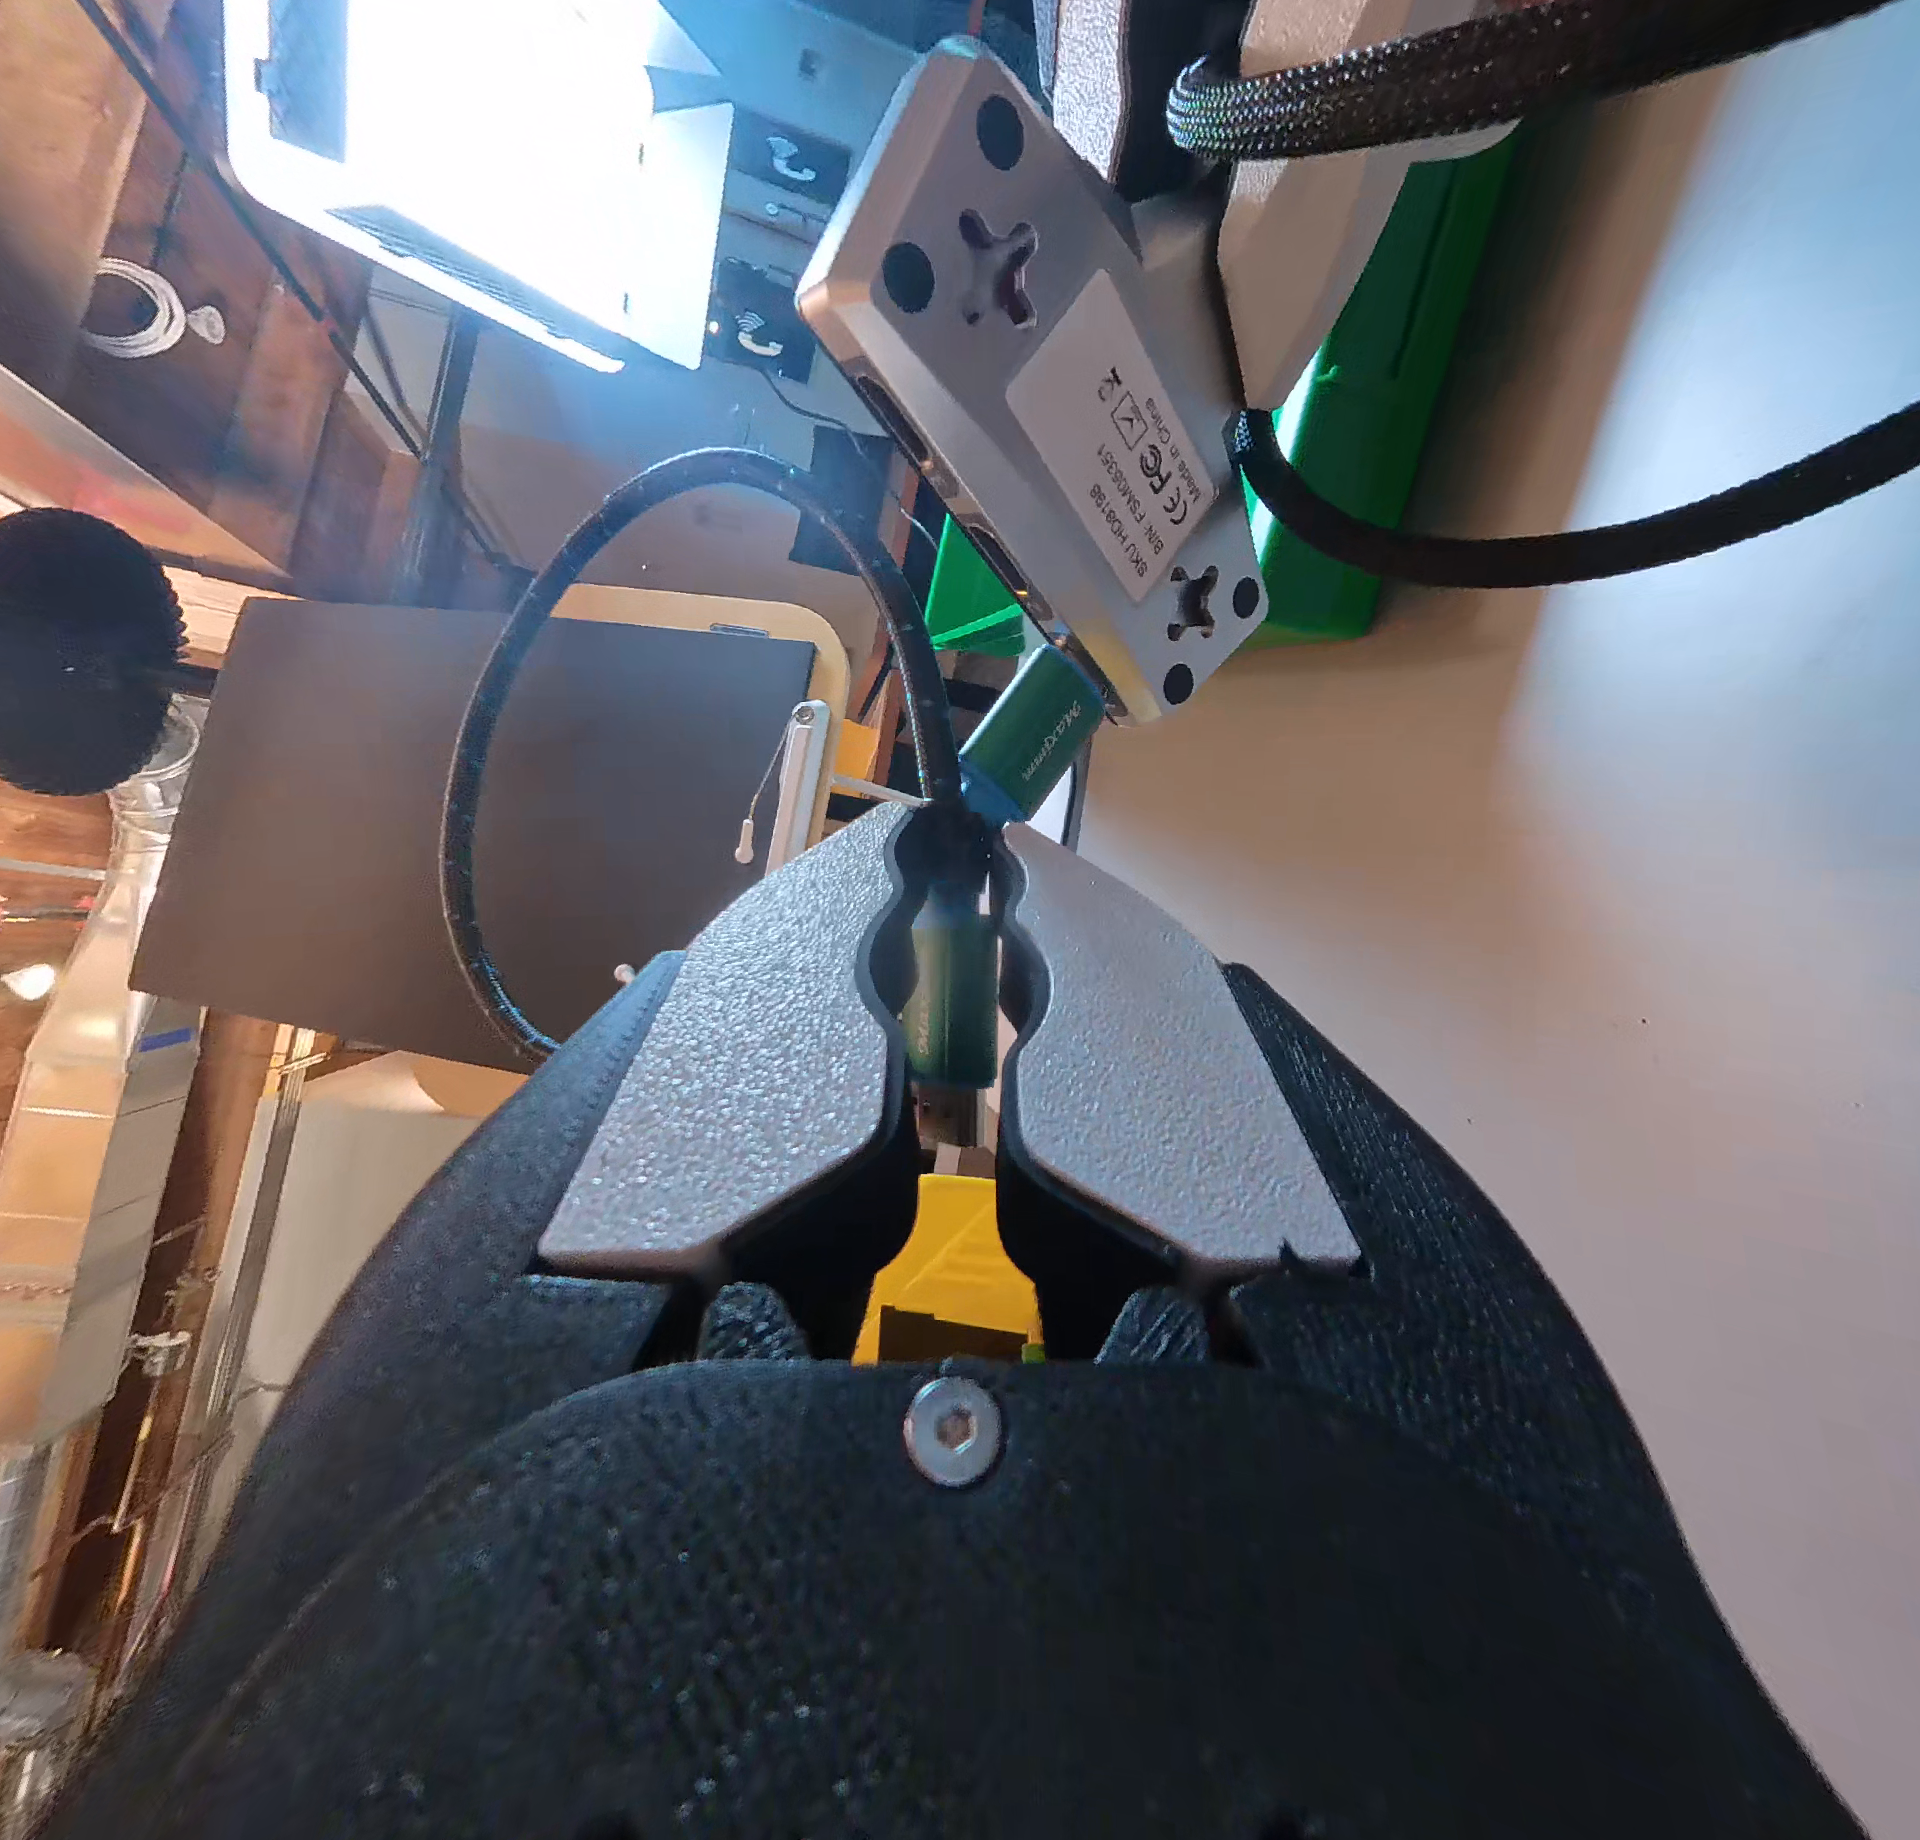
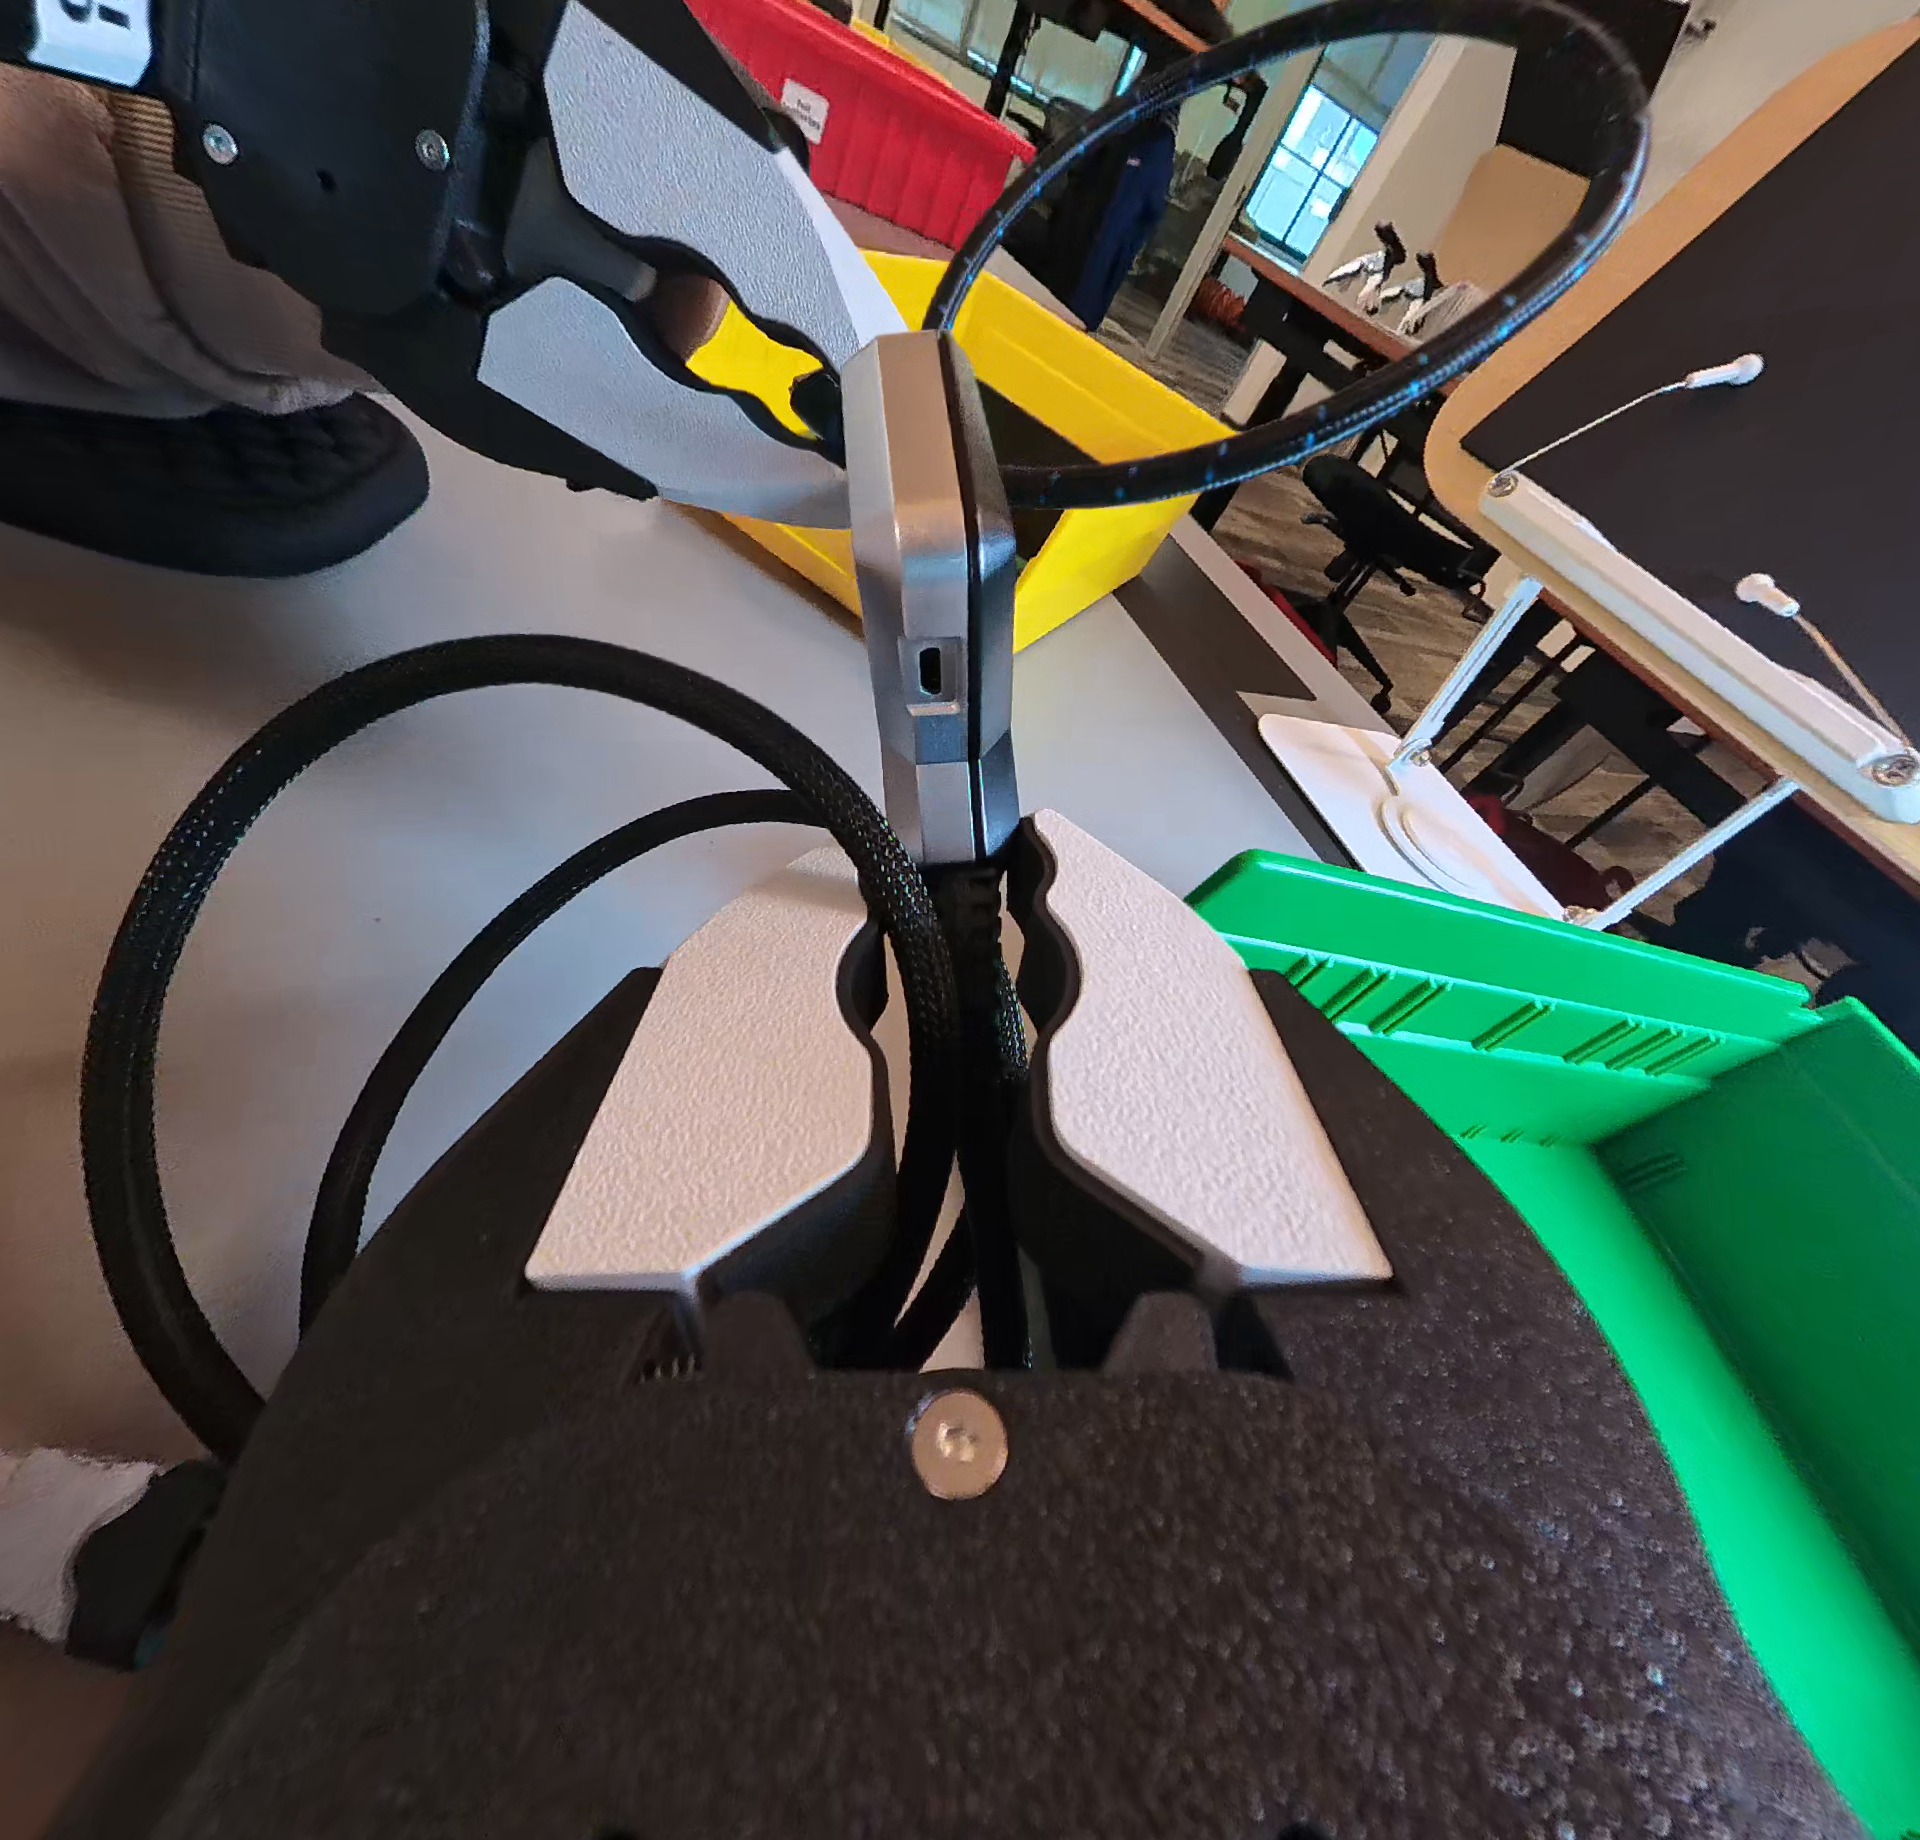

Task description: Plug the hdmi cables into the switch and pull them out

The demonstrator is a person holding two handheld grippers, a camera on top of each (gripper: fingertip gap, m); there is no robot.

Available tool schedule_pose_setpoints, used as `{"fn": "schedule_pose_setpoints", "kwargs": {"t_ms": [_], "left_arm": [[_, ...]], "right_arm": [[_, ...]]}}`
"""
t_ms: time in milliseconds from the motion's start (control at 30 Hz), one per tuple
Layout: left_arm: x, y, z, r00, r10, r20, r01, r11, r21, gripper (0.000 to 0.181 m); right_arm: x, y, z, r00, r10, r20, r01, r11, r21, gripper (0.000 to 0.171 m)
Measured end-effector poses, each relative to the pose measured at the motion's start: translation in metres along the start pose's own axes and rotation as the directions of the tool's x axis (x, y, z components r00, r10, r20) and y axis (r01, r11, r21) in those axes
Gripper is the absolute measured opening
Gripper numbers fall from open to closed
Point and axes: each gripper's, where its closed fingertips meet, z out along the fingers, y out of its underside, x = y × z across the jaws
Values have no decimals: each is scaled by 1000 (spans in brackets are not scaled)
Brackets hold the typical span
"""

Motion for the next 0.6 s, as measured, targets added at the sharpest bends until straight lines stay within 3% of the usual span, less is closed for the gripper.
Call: {"fn": "schedule_pose_setpoints", "kwargs": {"t_ms": [200, 267, 400, 533, 600], "left_arm": [[-8, 1, -3, 981, -173, -85, 179, 981, 74, 14], [-20, 2, -8, 948, -301, -106, 311, 945, 101, 31], [-59, 16, -22, 802, -581, -138, 597, 786, 160, 56], [-101, 39, -42, 554, -808, -198, 825, 501, 262, 46], [-117, 64, -48, 484, -858, -174, 864, 436, 253, 46]], "right_arm": [[4, -8, 1, 999, -17, -32, 17, 1000, -19, 21], [5, -10, -1, 999, -29, -44, 28, 999, -16, 21], [16, -20, -6, 995, 6, -99, -3, 1000, 27, 21], [37, -21, -18, 981, 47, -188, -38, 998, 48, 21], [45, -21, -24, 974, 49, -222, -39, 998, 52, 21]]}}
